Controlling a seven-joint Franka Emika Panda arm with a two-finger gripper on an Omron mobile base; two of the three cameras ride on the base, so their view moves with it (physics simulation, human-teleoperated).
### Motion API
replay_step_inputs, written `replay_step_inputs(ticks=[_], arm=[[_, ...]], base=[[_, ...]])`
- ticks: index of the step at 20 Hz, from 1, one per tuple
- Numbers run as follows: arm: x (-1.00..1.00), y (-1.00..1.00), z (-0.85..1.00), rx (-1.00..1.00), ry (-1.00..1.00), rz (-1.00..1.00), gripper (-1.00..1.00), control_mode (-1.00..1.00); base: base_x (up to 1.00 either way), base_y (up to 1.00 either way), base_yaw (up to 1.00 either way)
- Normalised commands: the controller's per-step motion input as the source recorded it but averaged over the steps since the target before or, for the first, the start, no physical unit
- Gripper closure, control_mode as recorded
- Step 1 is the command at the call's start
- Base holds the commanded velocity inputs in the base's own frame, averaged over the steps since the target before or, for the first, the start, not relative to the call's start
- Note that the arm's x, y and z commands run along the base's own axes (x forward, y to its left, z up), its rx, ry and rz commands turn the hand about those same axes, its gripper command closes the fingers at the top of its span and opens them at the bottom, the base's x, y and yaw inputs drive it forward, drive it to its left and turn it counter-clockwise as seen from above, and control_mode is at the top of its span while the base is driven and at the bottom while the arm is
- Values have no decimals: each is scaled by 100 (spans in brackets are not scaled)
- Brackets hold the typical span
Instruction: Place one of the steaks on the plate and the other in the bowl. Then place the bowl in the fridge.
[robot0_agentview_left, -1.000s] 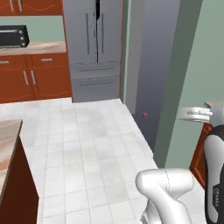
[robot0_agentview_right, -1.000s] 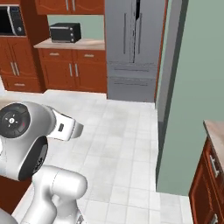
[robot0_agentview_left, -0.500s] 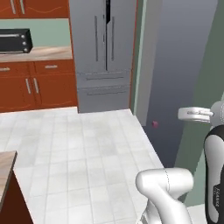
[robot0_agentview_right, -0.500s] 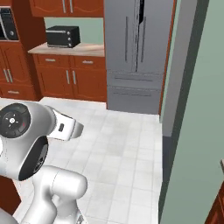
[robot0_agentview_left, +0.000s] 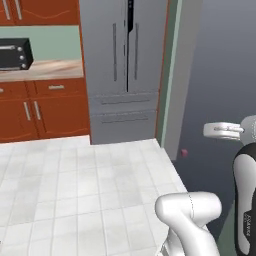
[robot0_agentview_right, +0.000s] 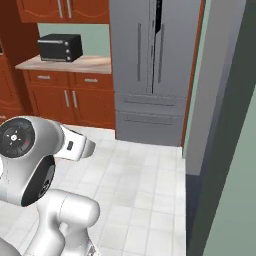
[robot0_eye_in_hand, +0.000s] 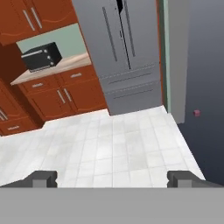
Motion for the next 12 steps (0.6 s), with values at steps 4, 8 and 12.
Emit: replay_step_inputs(ticks=[4,8,12], arm=[[0,0,0,0,0,0,-100,100],[0,0,0,0,0,0,-100,100],[0,0,0,0,0,0,-100,100]], base=[[100,6,0],[100,3,0],[100,0,0]])
